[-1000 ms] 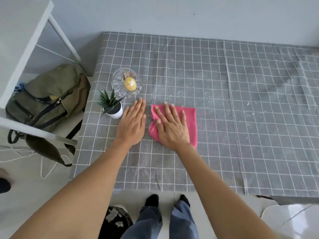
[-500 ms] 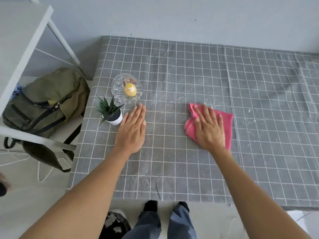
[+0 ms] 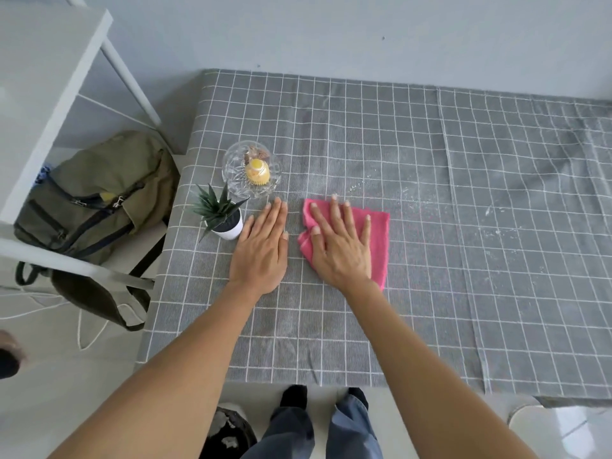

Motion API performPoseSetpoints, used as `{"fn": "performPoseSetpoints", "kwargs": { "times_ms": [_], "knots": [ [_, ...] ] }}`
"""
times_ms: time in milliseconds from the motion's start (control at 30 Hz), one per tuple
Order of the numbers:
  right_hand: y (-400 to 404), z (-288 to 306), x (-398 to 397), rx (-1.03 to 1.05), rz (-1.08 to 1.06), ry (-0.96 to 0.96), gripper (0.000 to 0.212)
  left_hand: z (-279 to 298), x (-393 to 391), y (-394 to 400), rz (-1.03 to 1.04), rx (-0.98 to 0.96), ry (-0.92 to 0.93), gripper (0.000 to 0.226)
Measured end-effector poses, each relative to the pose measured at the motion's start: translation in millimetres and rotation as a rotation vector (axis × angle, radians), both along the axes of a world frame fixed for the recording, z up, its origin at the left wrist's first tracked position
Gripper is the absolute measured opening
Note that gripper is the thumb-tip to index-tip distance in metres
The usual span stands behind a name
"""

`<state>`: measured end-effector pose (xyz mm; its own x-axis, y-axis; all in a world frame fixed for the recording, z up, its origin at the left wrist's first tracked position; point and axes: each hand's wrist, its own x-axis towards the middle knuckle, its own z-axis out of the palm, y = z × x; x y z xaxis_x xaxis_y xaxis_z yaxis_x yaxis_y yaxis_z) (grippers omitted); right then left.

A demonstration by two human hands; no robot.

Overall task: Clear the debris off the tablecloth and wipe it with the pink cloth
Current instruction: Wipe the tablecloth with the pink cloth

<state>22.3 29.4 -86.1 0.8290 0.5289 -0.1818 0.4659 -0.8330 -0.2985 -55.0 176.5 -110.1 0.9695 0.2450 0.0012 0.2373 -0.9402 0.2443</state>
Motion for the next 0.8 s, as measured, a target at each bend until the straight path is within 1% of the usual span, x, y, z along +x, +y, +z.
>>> {"fn": "performPoseSetpoints", "kwargs": {
  "times_ms": [100,200,333,433,667,733,800],
  "knots": [
    [0.4,-1.4,-2.5,0.010,0.074,-0.005,0.050,1.4,0.7,0.5,-0.009,-0.001,0.000,0.056],
    [-22.8,-2.6,13.0,-0.020,0.101,-0.028,0.050,1.2,0.8,1.2,-0.009,-0.019,0.013,0.056],
    [-69.0,-2.1,37.2,-0.071,-0.072,-0.020,0.049,-0.4,0.0,3.0,-0.015,-0.031,0.006,0.055],
    [-87.6,0.0,43.0,-0.057,-0.177,-0.004,0.048,-0.6,0.1,3.0,-0.015,-0.030,0.002,0.055],
    [-67.4,-1.4,30.8,-0.039,-0.240,0.015,0.051,-0.4,0.0,1.8,0.001,-0.016,0.003,0.056],
    [-55.4,0.3,23.0,-0.034,-0.197,0.019,0.051,-0.5,0.8,1.3,0.004,-0.011,0.006,0.056],
    [-37.2,2.4,9.9,-0.022,-0.111,0.023,0.051,-0.7,1.3,1.1,0.008,-0.006,0.004,0.056]
  ]
}}
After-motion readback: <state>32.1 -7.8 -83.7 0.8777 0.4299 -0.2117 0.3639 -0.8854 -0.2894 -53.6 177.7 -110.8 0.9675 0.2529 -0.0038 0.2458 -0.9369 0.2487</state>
